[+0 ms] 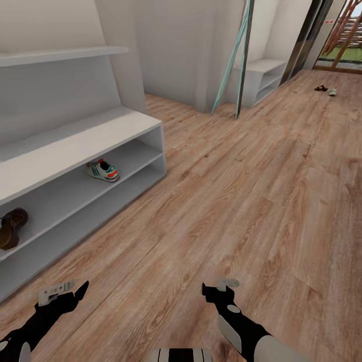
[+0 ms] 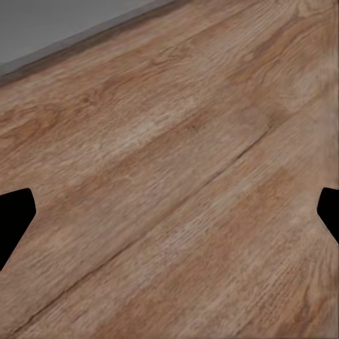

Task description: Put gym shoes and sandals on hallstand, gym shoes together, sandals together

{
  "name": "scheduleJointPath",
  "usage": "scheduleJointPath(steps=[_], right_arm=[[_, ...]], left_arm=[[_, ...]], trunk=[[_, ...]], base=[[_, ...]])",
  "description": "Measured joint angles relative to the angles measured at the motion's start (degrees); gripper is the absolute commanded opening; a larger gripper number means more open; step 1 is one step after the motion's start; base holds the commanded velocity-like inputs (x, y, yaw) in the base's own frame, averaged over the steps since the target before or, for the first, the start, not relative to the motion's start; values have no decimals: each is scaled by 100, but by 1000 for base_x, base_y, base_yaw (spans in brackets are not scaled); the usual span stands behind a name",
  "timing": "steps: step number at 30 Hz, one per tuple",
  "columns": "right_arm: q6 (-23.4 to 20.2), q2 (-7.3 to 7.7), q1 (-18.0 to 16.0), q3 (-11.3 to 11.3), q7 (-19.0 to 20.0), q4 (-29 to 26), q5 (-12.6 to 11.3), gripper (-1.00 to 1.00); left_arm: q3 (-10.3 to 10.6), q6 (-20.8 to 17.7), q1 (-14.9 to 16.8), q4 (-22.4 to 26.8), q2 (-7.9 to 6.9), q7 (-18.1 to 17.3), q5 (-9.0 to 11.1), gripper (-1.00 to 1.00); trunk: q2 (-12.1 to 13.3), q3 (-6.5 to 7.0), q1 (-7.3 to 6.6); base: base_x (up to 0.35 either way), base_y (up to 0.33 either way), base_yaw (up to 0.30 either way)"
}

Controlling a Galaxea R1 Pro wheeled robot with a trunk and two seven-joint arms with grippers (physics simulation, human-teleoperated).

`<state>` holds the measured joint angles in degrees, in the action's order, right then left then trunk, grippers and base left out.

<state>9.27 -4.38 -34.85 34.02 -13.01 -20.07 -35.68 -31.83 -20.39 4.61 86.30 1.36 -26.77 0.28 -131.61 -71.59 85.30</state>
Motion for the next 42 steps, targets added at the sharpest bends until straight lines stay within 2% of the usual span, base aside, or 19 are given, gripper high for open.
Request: scheduleJointPath(steps=[7,16,28,35,42], right_arm=[[-3,-1,-2,0,-13,-1,0,100],[-1,-1,-1,0,-19,-1,-1,100],[-4,-2,-3,4,6,54,6,100],[3,-2,1,0,8,548,22,100],[3,-2,-1,-4,2,638,19,100]], left_arm=[[30,0,-3,-7,-3,-6,54,100],[36,0,2,-15,-4,10,6,100],[42,0,4,-15,-4,14,-3,100],[39,0,4,-16,-4,13,-2,100],[44,0,2,-14,-1,13,-1,100]], trunk=[[0,0,0],[0,0,0],[0,0,0],[0,0,0],[0,0,0]], base=[[0,0,-296],[94,0,-236],[303,-60,-29],[317,-127,-1],[317,-131,0]])
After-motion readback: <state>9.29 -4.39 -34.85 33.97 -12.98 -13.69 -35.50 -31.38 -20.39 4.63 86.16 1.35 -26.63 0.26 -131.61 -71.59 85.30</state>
